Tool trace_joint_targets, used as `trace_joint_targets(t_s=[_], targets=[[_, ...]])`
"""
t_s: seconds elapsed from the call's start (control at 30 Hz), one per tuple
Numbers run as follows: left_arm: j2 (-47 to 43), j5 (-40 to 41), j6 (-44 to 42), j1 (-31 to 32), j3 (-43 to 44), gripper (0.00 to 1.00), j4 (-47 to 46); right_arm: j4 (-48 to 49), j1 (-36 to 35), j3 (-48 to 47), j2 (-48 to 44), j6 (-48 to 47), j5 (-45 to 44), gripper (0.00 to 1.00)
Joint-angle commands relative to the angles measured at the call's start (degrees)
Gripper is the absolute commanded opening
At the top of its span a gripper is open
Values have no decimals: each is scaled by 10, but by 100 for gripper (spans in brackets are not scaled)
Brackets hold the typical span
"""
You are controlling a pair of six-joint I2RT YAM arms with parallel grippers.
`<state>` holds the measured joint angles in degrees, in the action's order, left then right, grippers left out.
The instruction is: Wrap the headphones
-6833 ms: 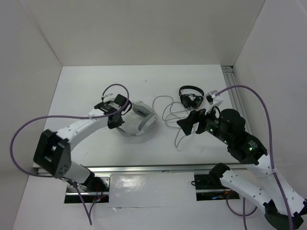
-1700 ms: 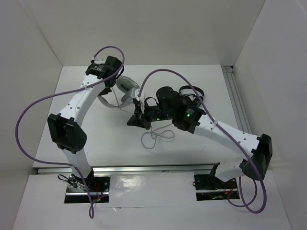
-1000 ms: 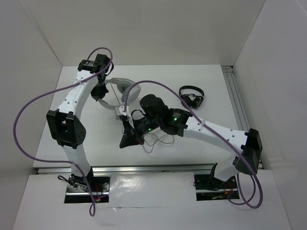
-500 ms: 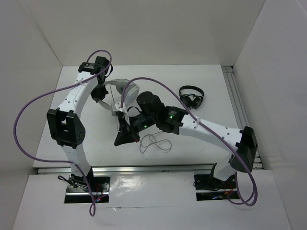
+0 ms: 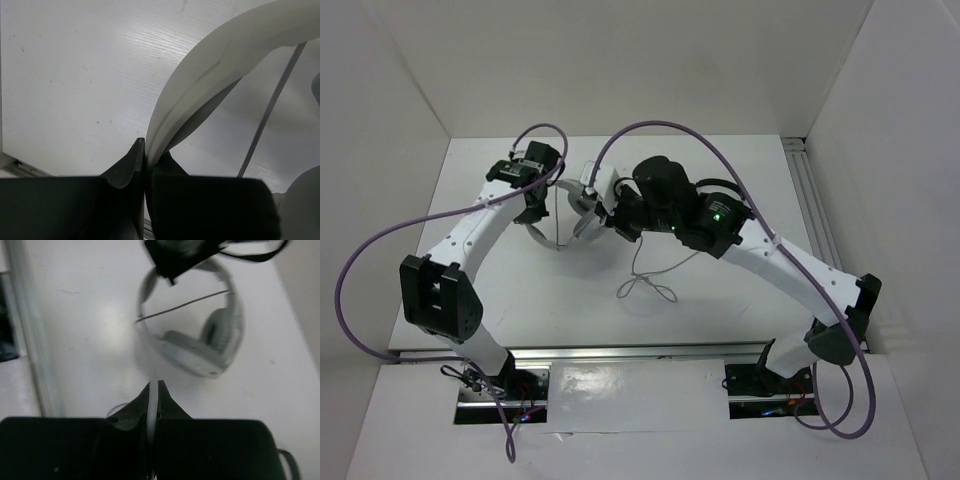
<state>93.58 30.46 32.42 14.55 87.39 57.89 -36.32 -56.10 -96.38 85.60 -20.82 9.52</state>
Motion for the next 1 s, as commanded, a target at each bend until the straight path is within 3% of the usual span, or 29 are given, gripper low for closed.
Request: trace_joint_targets(t_s=[0.0, 0.13, 0.2, 0.3, 0.5, 0.63, 0.83, 0.87, 0.97], targets=[[-38, 27, -40, 50, -31, 0, -51, 72, -8, 37, -63, -54, -200, 0], [-89, 49, -33, 124, -70, 0, -36, 229, -14, 130, -109, -113, -351, 0], [-128, 55, -32, 172, -95, 0, -36, 319, 9, 164, -123, -129, -381, 0], [-162, 50, -39, 220, -116, 0, -29, 349, 66, 158, -115, -121, -359, 0], [-248, 37, -60, 334, -111, 0, -3, 360, 207, 127, -87, -48, -180, 0], [-294, -28, -97, 334, -90, 0, -3, 347, 268, 96, -60, -16, -39, 0], [-315, -75, -138, 351, -14, 0, 3, 347, 363, 29, -14, 91, 246, 3], [-308, -75, -138, 351, -1, 0, 3, 366, 374, 22, -7, 112, 328, 3], [-295, -80, -138, 351, 59, 0, 3, 456, 388, 46, 10, 235, 452, 4]])
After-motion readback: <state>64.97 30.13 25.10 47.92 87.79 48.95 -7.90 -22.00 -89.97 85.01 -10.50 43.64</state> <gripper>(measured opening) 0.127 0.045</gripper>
